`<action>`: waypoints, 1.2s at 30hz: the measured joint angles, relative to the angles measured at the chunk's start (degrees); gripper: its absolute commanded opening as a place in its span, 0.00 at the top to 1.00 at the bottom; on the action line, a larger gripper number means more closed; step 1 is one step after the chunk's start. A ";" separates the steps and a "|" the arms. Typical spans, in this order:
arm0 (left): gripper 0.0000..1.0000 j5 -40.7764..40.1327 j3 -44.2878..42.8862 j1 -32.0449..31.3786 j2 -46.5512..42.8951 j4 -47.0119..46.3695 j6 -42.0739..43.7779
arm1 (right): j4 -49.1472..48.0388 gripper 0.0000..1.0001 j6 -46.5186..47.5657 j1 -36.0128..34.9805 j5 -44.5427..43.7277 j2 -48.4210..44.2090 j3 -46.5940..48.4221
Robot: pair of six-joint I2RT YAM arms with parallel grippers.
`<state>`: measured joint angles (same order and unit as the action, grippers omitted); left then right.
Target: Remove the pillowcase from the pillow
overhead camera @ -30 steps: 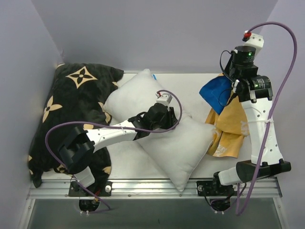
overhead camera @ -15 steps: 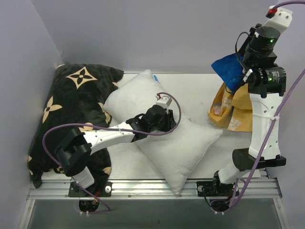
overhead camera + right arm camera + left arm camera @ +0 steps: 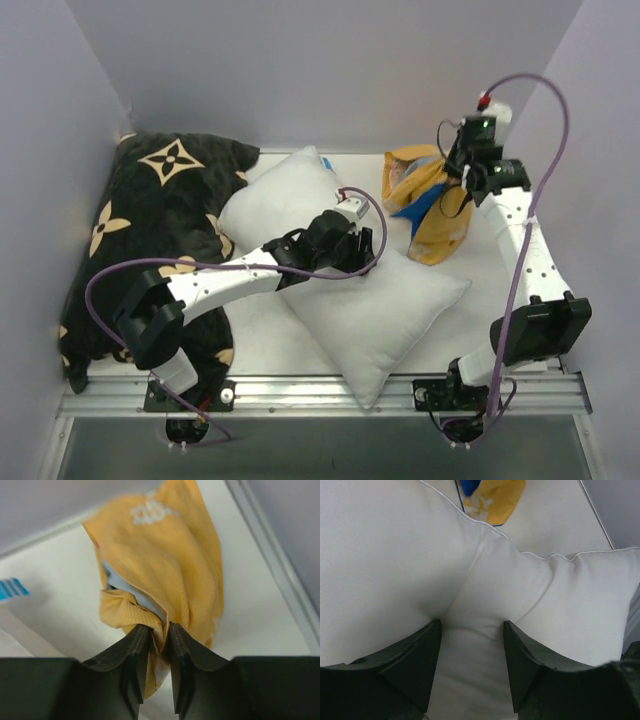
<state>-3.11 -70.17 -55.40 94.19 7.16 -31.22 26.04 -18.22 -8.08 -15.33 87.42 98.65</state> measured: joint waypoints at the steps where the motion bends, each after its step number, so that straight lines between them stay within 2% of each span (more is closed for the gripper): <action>1: 0.37 0.04 -0.81 0.04 -0.22 1.05 0.44 | -0.09 0.68 -1.33 0.72 0.68 -0.02 -5.14; 2: 0.36 0.09 -1.73 0.11 -0.57 2.23 0.83 | -0.20 0.55 -2.73 1.53 1.64 0.11 -9.16; 4: 0.36 0.13 -3.48 0.37 -1.68 4.59 1.70 | 0.50 0.37 -5.09 3.50 3.58 0.57 -15.43; 5: 0.35 0.07 -4.52 0.59 -2.47 6.14 2.05 | 1.27 0.00 -5.90 4.42 4.46 0.85 -17.35; 9: 0.31 -1.29 -9.53 2.58 -5.46 11.85 3.67 | 2.97 0.00 -7.65 5.03 5.68 -0.07 -18.73; 12: 0.23 -2.71 -12.33 4.87 -8.44 15.17 4.52 | 4.13 0.00 -7.76 -0.92 5.77 -4.90 -18.10; 13: 0.03 -3.26 -12.74 5.46 -9.70 15.89 4.63 | 4.55 0.00 -7.80 -3.50 6.23 -6.80 -17.59; 18: 0.03 -8.63 -10.95 6.88 -19.50 18.93 5.29 | 4.55 0.00 -9.22 -16.13 7.21 -17.18 -18.10; 23: 0.03 -12.61 -3.17 7.15 -31.50 20.13 4.90 | 3.85 0.00 -10.97 -25.57 5.92 -23.74 -25.42; 31: 0.02 -15.47 6.29 7.48 -38.91 23.08 4.52 | 3.93 0.00 -12.41 -26.58 5.14 -29.09 -38.82; 36: 0.03 -15.87 8.70 7.52 -40.28 23.96 4.52 | 3.61 0.00 -12.44 -26.58 4.11 -35.19 -41.99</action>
<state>-18.98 -61.47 -47.88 53.91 31.11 -26.70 29.65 -30.65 -34.65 -11.22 52.23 56.66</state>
